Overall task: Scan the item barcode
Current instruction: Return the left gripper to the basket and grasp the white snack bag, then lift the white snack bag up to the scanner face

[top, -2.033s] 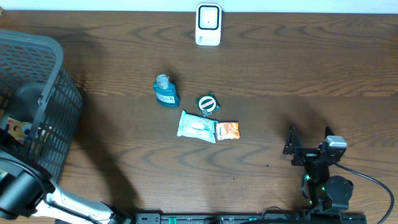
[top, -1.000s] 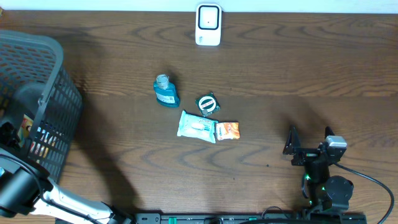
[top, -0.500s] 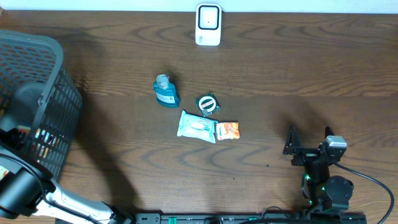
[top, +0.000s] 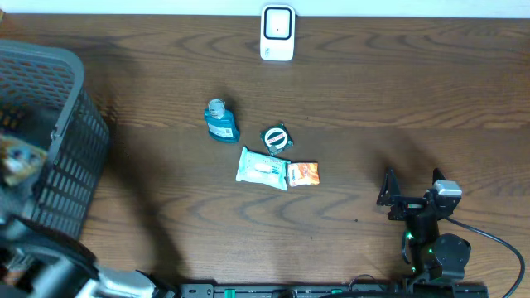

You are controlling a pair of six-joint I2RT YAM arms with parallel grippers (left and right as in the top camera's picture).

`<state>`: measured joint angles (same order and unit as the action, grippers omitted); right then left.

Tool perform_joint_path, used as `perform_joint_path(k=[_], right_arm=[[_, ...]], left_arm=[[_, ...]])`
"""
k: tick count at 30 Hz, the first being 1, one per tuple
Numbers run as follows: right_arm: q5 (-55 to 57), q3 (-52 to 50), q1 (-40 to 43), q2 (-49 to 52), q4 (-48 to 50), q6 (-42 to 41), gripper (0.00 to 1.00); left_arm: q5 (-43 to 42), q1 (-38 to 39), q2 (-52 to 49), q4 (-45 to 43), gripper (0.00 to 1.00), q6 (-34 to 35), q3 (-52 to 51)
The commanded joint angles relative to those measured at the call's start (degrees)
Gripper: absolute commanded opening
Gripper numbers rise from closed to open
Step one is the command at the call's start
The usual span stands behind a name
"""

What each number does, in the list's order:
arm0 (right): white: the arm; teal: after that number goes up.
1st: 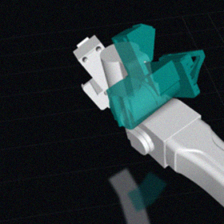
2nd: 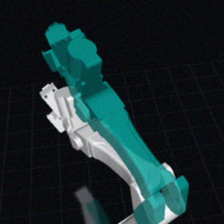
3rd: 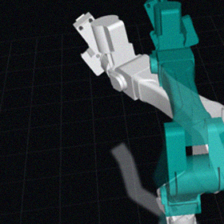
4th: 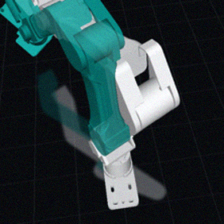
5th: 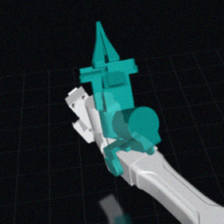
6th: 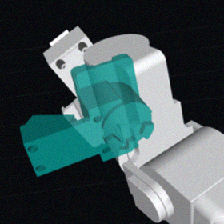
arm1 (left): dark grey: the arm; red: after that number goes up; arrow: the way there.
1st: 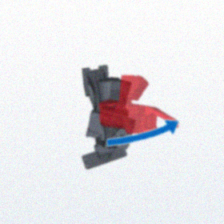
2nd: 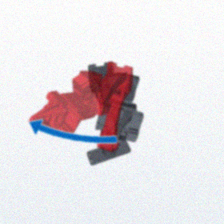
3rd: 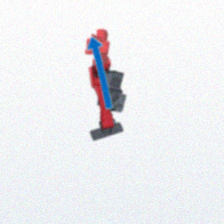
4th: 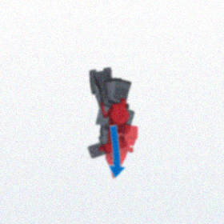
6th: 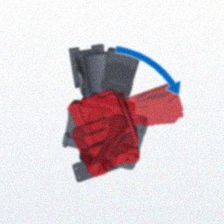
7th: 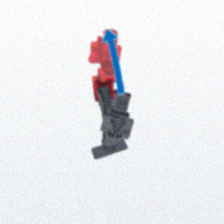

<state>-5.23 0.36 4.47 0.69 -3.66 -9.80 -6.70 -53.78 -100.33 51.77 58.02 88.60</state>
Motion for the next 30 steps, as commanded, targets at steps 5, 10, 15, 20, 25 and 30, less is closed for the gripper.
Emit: perform_joint_path(k=[5, 10, 15, 20, 25, 30], right_arm=[[0.22, -0.04, -0.46, -0.31, -0.24, 0.68, 0.99], [0.22, -0.04, -0.46, -0.31, -0.24, 0.66, 0.99], [0.22, -0.04, -0.46, -0.31, -0.24, 0.66, 0.99], [0.22, -0.04, -0.46, -0.31, -0.24, 0.66, 0.99], [0.22, -0.04, -0.44, -0.31, -0.24, 0.66, 0.99], [0.22, -0.04, -0.44, -0.31, -0.24, 0.66, 0.99]], left_arm=[[-19.37, 0.44, 21.73, -13.07, 0.07, -1.86, 2.95], [-24.9, 4.87, 30.73, -18.8, 0.08, -1.86, 2.95], [-25.44, 16.37, 36.3, -23.67, 0.07, -2.45, 2.93], [-25.22, 33.18, 37.05, -29.97, 0.07, -9.03, 2.93], [-24.63, 52.89, 32.81, -31.54, 0.07, -21.86, 2.93], [-23.69, 69.96, 24.52, -31.34, 0.08, -36.09, 2.89]])
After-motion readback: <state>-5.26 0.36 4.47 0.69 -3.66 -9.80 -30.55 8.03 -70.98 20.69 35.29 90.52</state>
